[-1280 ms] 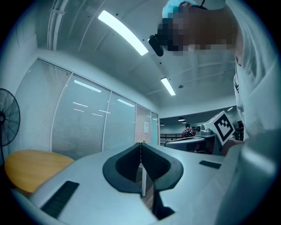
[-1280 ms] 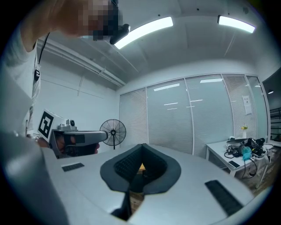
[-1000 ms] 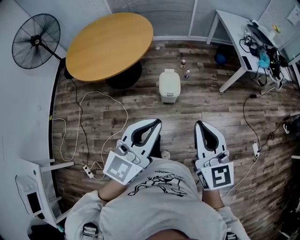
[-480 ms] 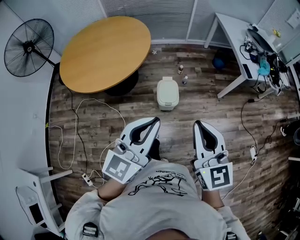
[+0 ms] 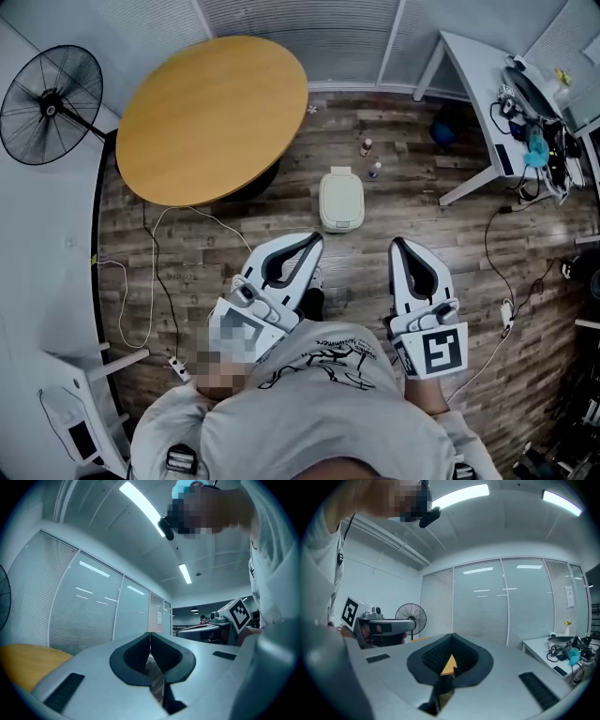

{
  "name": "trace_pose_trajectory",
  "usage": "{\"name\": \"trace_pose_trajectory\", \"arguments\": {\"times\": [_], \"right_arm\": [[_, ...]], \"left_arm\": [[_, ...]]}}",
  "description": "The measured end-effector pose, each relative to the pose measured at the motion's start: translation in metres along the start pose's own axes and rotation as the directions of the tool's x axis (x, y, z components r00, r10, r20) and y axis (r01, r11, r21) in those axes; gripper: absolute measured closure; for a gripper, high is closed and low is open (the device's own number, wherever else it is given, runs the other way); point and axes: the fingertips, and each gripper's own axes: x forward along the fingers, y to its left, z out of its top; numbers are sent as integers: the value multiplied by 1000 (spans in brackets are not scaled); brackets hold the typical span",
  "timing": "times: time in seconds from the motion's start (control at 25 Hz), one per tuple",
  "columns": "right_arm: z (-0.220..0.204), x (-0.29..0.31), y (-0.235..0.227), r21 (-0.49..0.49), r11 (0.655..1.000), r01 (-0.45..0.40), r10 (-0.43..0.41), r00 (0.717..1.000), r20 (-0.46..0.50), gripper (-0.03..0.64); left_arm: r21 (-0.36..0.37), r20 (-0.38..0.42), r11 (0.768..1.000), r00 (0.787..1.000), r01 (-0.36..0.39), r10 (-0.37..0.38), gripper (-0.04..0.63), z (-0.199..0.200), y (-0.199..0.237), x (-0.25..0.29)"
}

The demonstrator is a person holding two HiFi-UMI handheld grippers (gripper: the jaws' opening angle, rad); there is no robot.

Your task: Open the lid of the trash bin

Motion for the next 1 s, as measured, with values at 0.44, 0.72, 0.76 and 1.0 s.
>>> {"name": "trace_pose_trajectory", "arguments": {"times": [0.44, 0.72, 0.76, 1.0], "right_arm": [[5, 78, -17, -6, 1000, -12, 12, 1000, -5, 611], [5, 111, -29, -4, 1000, -11, 11, 1000, -9, 611], [5, 114, -30, -4, 1000, -10, 10, 1000, -9, 611], [2, 123, -37, 2, 1000, -8, 8, 1000, -15, 611]], "left_arm": [[-4, -4, 1000, 1000, -9, 9, 575, 0, 71, 35], [-7, -5, 1000, 1000, -2, 2, 575, -2, 98, 54], [-8, -5, 1000, 1000, 0, 0, 575, -2, 100, 56], [-9, -11, 1000, 1000, 8, -8, 575, -5, 105, 67]]}}
